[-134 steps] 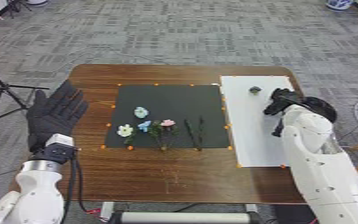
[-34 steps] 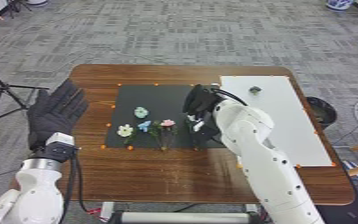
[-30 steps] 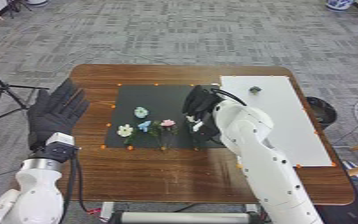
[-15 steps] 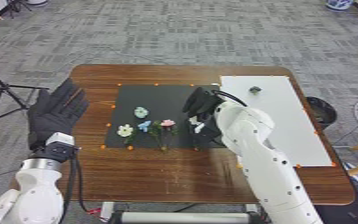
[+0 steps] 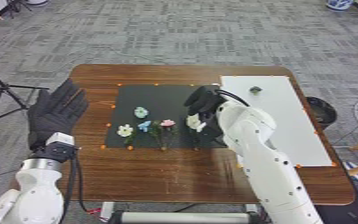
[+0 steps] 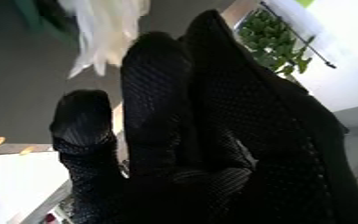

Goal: Arrange flowers

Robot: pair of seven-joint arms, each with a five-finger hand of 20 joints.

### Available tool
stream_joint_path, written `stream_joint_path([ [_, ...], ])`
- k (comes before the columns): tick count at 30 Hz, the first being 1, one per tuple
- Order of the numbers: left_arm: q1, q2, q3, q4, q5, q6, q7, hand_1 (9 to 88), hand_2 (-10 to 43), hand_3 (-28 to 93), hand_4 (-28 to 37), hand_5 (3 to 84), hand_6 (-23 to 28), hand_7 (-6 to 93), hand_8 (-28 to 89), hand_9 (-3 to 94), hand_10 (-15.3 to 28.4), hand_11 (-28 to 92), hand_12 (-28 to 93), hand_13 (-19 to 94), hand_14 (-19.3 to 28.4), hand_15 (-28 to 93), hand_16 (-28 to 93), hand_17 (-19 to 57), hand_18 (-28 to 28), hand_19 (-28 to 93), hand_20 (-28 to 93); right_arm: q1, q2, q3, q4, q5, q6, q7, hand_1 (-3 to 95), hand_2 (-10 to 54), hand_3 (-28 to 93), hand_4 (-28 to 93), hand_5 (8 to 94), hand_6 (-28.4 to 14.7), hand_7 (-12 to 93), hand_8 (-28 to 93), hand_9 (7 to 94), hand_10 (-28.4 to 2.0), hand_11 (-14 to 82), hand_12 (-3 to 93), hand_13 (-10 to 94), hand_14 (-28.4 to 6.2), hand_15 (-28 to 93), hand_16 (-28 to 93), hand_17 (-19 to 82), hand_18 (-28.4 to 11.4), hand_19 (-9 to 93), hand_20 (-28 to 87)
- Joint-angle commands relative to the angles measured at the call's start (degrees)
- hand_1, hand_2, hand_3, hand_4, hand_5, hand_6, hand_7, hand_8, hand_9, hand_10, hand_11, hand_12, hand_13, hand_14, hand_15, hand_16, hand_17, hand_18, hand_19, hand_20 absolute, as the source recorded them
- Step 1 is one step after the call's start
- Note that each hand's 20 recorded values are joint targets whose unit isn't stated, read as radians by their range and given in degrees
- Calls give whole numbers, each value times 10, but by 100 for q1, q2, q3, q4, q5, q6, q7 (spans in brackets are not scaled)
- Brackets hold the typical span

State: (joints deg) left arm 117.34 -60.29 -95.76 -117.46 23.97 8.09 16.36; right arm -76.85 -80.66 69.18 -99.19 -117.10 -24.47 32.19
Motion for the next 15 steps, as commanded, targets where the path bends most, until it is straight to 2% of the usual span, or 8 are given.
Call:
stream_joint_path([
  [1, 36, -44, 8, -3, 15, 34, -16, 262, 147, 670, -283, 449, 68, 96, -88, 328, 124, 163, 80, 241, 137, 199, -28, -67, 139, 338, 82, -12, 21, 138, -125, -48, 186, -22, 535, -95, 754, -256, 567, -11, 147, -119, 575, -92, 101, 117, 773, -31, 587, 360, 466, -172, 899, 356],
  [4, 3, -61, 27, 9, 23, 23, -29, 263, 146, 669, -283, 449, 68, 95, -88, 327, 124, 164, 81, 241, 137, 199, -28, -67, 139, 338, 82, -5, 118, 239, -151, -377, 361, -222, 523, -95, 759, -257, 561, -14, 144, -118, 567, -95, 99, 116, 769, -33, 594, 358, 463, -174, 902, 352],
  [9, 8, -52, 11, 14, 43, 14, -21, 263, 146, 669, -283, 449, 69, 96, -87, 327, 124, 164, 81, 240, 137, 199, -27, -67, 139, 337, 81, 83, 327, 323, 242, -1759, 1360, -528, 502, -95, 747, -259, 555, -29, 136, -113, 545, -122, 95, 120, 723, -50, 569, 347, 448, -174, 898, 349],
  [12, 16, -48, 23, 8, 35, 32, -2, 263, 147, 668, -283, 448, 69, 96, -87, 326, 125, 166, 82, 240, 139, 201, -26, -67, 139, 338, 82, 211, 455, 429, 480, -2477, 1424, -496, 489, -95, 738, -251, 548, -45, 129, -108, 524, -151, 90, 128, 665, -73, 461, 329, 439, -179, 901, 351],
  [15, 31, -33, 26, 4, 42, 32, -10, 263, 147, 668, -283, 447, 70, 95, -87, 325, 126, 168, 82, 242, 138, 206, -26, -68, 139, 339, 82, 364, 537, 583, 655, -3009, 892, -580, 457, -95, 756, -243, 528, -56, 114, -101, 502, -162, 84, 132, 625, -102, 495, 275, 412, -193, 893, 356],
])
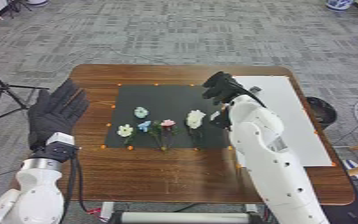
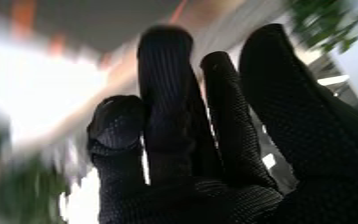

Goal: Arrange flowers

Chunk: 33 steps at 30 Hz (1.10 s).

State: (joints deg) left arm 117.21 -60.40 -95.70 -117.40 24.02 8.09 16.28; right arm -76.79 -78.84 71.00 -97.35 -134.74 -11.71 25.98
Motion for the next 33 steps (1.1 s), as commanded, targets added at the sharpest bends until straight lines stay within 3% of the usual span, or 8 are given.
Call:
stream_joint_path([
  [1, 70, -23, 11, -14, 40, 32, 8, 263, 147, 668, -283, 447, 70, 95, -87, 325, 126, 168, 82, 242, 138, 206, -26, -67, 139, 339, 82, 512, 361, 355, 628, -1327, -619, 122, 444, -95, 763, -237, 500, -63, 102, -94, 483, -170, 80, 134, 612, -113, 545, 245, 404, -196, 887, 357],
  [4, 59, -19, 22, -19, 31, 36, 35, 263, 147, 668, -283, 447, 70, 95, -87, 326, 126, 167, 82, 242, 140, 206, -27, -67, 140, 339, 81, 659, 367, 463, 891, -1373, -888, 49, 426, -95, 762, -227, 405, -81, 65, -81, 412, -182, 63, 127, 603, -133, 706, 241, 404, -198, 882, 344],
  [9, -14, -9, 115, 16, 31, -31, 48, 261, 146, 671, -283, 447, 70, 95, -87, 325, 126, 169, 82, 242, 140, 208, -28, -67, 139, 339, 81, 983, 323, 566, 1312, -1595, -1742, -89, 449, -95, 773, -228, 387, -76, 65, -79, 367, -171, 65, 110, 613, -132, 733, 239, 405, -204, 883, 331],
  [17, -235, 27, 358, 75, 27, -199, 35, 260, 139, 676, -283, 444, 70, 96, -87, 323, 125, 165, 82, 242, 140, 204, -28, -68, 140, 337, 81, 1101, 409, 626, 1643, -1855, -1353, -95, 527, -95, 772, -281, 350, -70, 73, -86, 312, -155, 85, 85, 597, -104, 713, 317, 397, -202, 871, 319],
  [26, -459, 39, 509, 163, 46, -333, -18, 261, 135, 676, -283, 442, 71, 94, -86, 322, 124, 161, 85, 242, 141, 200, -25, -68, 140, 334, 81, 1773, 381, 757, 2380, -1841, -2067, -122, 536, -81, 763, -281, 390, -54, 90, -95, 350, -138, 97, 77, 607, -108, 714, 310, 394, -201, 870, 323],
  [29, -399, 32, 469, 166, 34, -386, -60, 258, 135, 682, -283, 442, 71, 94, -86, 322, 124, 161, 86, 242, 141, 200, -24, -68, 140, 334, 82, 1740, 447, 691, 2423, -2084, -1842, -197, 556, -83, 754, -282, 395, -49, 93, -99, 367, -133, 98, 77, 609, -103, 707, 320, 392, -204, 867, 327],
  [31, -438, 42, 507, 175, -32, -337, -18, 257, 137, 687, -283, 444, 71, 95, -85, 324, 126, 161, 86, 244, 141, 199, -24, -68, 141, 334, 82, 1636, 483, 720, 2377, -2023, -1613, -143, 569, -89, 752, -282, 394, -45, 96, -100, 379, -130, 98, 78, 616, -95, 694, 328, 391, -205, 865, 331],
  [33, -462, 32, 507, 187, -3, -361, -26, 256, 137, 689, -283, 445, 72, 96, -86, 326, 127, 162, 85, 244, 141, 199, -24, -68, 141, 333, 82, 1534, 517, 705, 2360, -2048, -1326, -83, 581, -90, 745, -282, 430, -32, 112, -106, 429, -120, 104, 86, 633, -88, 682, 335, 393, -206, 864, 338],
])
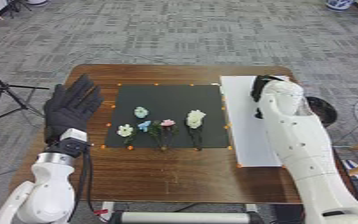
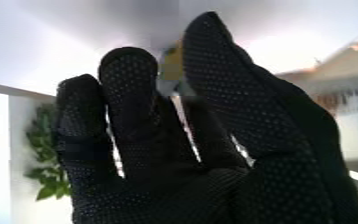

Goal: Arrange flowers

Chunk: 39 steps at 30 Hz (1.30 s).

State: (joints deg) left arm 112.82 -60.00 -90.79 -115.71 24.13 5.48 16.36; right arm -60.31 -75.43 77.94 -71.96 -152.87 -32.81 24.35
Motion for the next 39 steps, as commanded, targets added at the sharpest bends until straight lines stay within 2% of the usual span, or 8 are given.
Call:
stream_joint_path([
  [1, -4, -15, 7, 10, -1, -113, -45, 257, 137, 689, -283, 445, 72, 96, -86, 326, 127, 162, 86, 244, 142, 200, -24, -68, 141, 332, 82, -173, 195, -26, -176, -155, 1050, 167, 585, -91, 741, -282, 463, -28, 124, -111, 468, -115, 111, 98, 643, -84, 675, 339, 396, -205, 865, 344],
  [4, 16, -15, -15, -4, -8, -130, -76, 257, 136, 689, -283, 444, 72, 96, -86, 325, 127, 163, 86, 244, 142, 199, -24, -68, 141, 331, 81, -341, 209, 10, -257, -62, 1225, 193, 576, -95, 733, -282, 566, -24, 178, -120, 569, -126, 162, 157, 659, -76, 671, 343, 407, -200, 867, 362],
  [7, 28, -18, -51, -3, -11, -109, -48, 258, 134, 686, -283, 444, 73, 96, -85, 325, 126, 162, 86, 244, 142, 198, -24, -68, 142, 330, 81, -458, 174, 46, -341, -76, 1096, 62, 544, -95, 733, -282, 599, -17, 241, -91, 610, -121, 233, 187, 670, -79, 683, 332, 414, -197, 870, 368],
  [12, 26, -21, -62, 0, -18, -116, -60, 258, 133, 685, -283, 443, 75, 94, -84, 324, 126, 162, 86, 244, 142, 197, -23, -69, 143, 329, 82, -470, 81, 79, -343, -71, 826, -43, 528, -95, 724, -283, 581, -22, 193, -137, 593, -118, 205, 175, 664, -81, 688, 323, 412, -196, 866, 374],
  [17, 45, -22, -54, 1, -24, -105, -75, 258, 132, 685, -283, 443, 76, 94, -84, 324, 126, 162, 86, 245, 143, 196, -22, -69, 143, 328, 82, -549, 87, 29, -350, 10, 1241, 52, 519, -95, 725, -283, 519, -36, 141, -120, 507, -126, 116, 136, 663, -78, 685, 316, 413, -195, 865, 372],
  [27, 35, 15, -91, 0, 49, -41, -114, 260, 131, 683, -283, 443, 76, 94, -84, 325, 127, 162, 86, 245, 144, 198, -21, -69, 143, 328, 83, -725, 80, 53, -429, -21, 1343, -241, 520, -95, 715, -283, 550, -19, 166, -122, 522, -99, 122, 134, 668, -81, 704, 271, 416, -189, 868, 368],
  [30, 46, 26, -122, -22, 45, -35, -74, 260, 129, 684, -283, 443, 77, 94, -84, 323, 128, 161, 86, 245, 143, 195, -22, -69, 143, 329, 83, -761, 105, 61, -468, -25, 1296, -271, 540, -95, 705, -283, 617, -4, 206, -137, 555, -87, 133, 134, 669, -72, 693, 294, 415, -186, 865, 370],
  [39, 69, 0, -122, -18, -32, -59, -56, 263, 128, 682, -283, 444, 78, 95, -84, 323, 128, 161, 86, 245, 143, 195, -21, -67, 143, 327, 81, -953, 273, -59, -770, 177, 1704, -287, 619, -95, 629, -283, 717, 1, 414, 9, 665, -93, 139, 150, 701, -59, 650, 337, 429, -183, 860, 385],
])
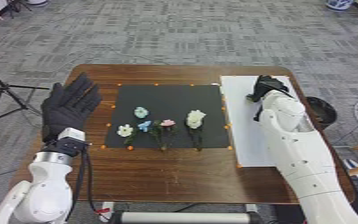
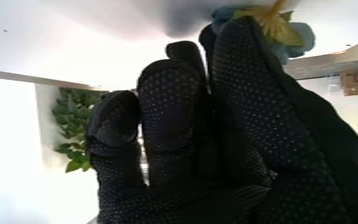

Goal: Arrange flowers

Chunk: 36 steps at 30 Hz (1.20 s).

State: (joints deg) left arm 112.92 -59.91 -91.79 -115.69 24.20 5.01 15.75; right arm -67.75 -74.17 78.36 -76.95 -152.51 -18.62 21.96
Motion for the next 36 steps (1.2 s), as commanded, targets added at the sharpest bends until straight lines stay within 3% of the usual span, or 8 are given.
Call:
stream_joint_path([
  [1, 63, -5, -27, -24, -33, -21, 23, 262, 127, 683, -283, 444, 78, 95, -84, 323, 128, 161, 86, 245, 143, 195, -21, -67, 143, 327, 82, -260, 212, -122, -405, 257, 354, -21, 617, -95, 635, -283, 719, 1, 419, 10, 668, -93, 139, 150, 701, -59, 648, 339, 429, -182, 860, 386],
  [13, 131, -27, -152, -49, -42, 29, 54, 261, 127, 684, -283, 443, 78, 94, -84, 322, 130, 160, 86, 245, 144, 197, -22, -67, 143, 328, 83, -1334, 744, -394, -2419, 1198, 666, -52, 602, -95, 689, -283, 728, -10, 417, 52, 674, -100, 139, 151, 704, -53, 617, 363, 429, -186, 857, 389],
  [19, 54, 105, -235, 14, 70, 32, 32, 262, 128, 681, -283, 444, 79, 93, -84, 322, 130, 161, 86, 244, 142, 192, -24, -67, 143, 328, 82, -2033, 650, -412, -3135, 1311, 521, -134, 600, -95, 699, -282, 731, -13, 409, 61, 679, -101, 143, 152, 705, -53, 599, 368, 427, -188, 853, 386],
  [23, 39, 91, -313, 19, 68, 50, 24, 261, 129, 682, -283, 444, 79, 92, -83, 322, 130, 161, 85, 243, 137, 183, -26, -67, 143, 326, 81, -2347, 423, -465, -3303, 1257, 325, -86, 598, -95, 701, -280, 724, -14, 411, 72, 669, -102, 142, 152, 701, -51, 591, 374, 423, -189, 849, 383],
  [26, 17, 134, -274, 15, 42, 151, -10, 261, 129, 681, -283, 444, 79, 92, -83, 322, 131, 160, 85, 242, 136, 182, -25, -67, 143, 326, 81, -2527, 336, -489, -3396, 1318, 181, -29, 597, -95, 702, -277, 720, -14, 413, 74, 663, -105, 140, 152, 698, -50, 588, 377, 421, -189, 848, 382],
  [28, 4, 162, -261, 43, 36, 129, -41, 260, 130, 681, -283, 444, 79, 92, -84, 322, 131, 161, 85, 241, 136, 183, -24, -67, 142, 327, 81, -2703, 302, -460, -3504, 1256, 66, -198, 597, -95, 702, -276, 718, -14, 415, 75, 661, -106, 140, 152, 698, -49, 587, 377, 420, -189, 848, 382],
  [36, -22, 177, -189, 39, 3, 185, 2, 260, 131, 683, -283, 444, 79, 95, -83, 320, 130, 161, 85, 240, 136, 184, -22, -67, 141, 326, 81, -2747, 6, -602, -3447, 1174, 274, -58, 598, -95, 700, -272, 712, -15, 421, 73, 660, -108, 140, 153, 698, -49, 585, 378, 419, -189, 848, 380],
])
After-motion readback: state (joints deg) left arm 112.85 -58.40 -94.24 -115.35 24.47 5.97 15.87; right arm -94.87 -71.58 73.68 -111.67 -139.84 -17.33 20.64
